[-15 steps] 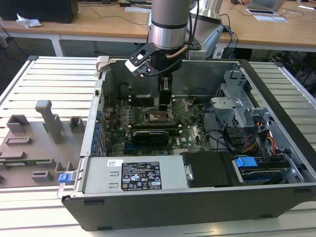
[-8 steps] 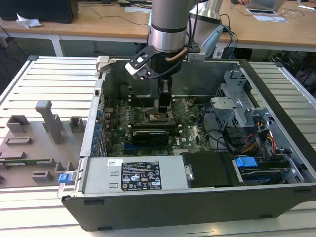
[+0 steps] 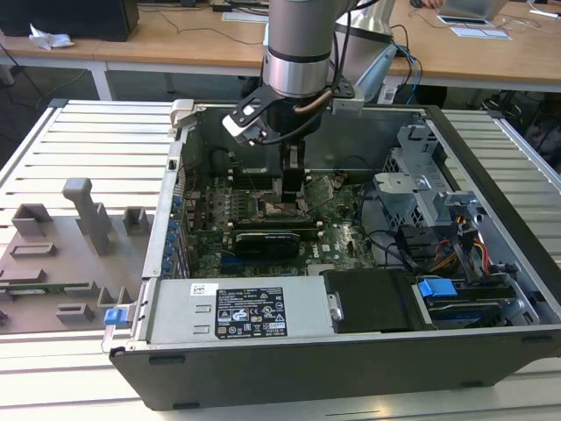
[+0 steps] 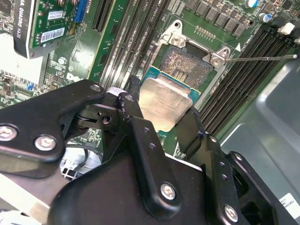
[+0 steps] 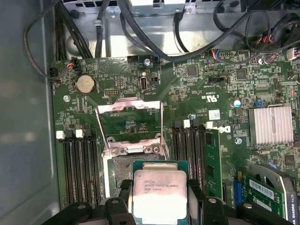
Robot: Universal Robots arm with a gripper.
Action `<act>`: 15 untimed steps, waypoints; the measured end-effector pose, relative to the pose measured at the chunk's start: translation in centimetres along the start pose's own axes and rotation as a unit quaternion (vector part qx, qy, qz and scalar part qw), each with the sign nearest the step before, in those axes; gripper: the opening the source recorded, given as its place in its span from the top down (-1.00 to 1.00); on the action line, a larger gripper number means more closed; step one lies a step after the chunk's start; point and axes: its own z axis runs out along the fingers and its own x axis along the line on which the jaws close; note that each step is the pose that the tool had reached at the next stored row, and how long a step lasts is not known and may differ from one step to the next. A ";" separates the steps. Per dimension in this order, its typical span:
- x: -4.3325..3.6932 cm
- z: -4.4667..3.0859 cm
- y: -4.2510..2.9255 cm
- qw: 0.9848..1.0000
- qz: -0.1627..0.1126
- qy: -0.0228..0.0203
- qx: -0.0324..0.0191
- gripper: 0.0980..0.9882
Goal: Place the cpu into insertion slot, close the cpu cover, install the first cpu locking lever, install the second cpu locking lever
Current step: 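Place the cpu into insertion slot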
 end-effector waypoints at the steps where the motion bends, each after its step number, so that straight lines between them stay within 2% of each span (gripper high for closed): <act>1: 0.00 0.05 0.00 1.000 0.000 0.000 0.000 0.00; 15: 0.04 1.09 -0.03 1.000 0.000 0.000 0.000 0.00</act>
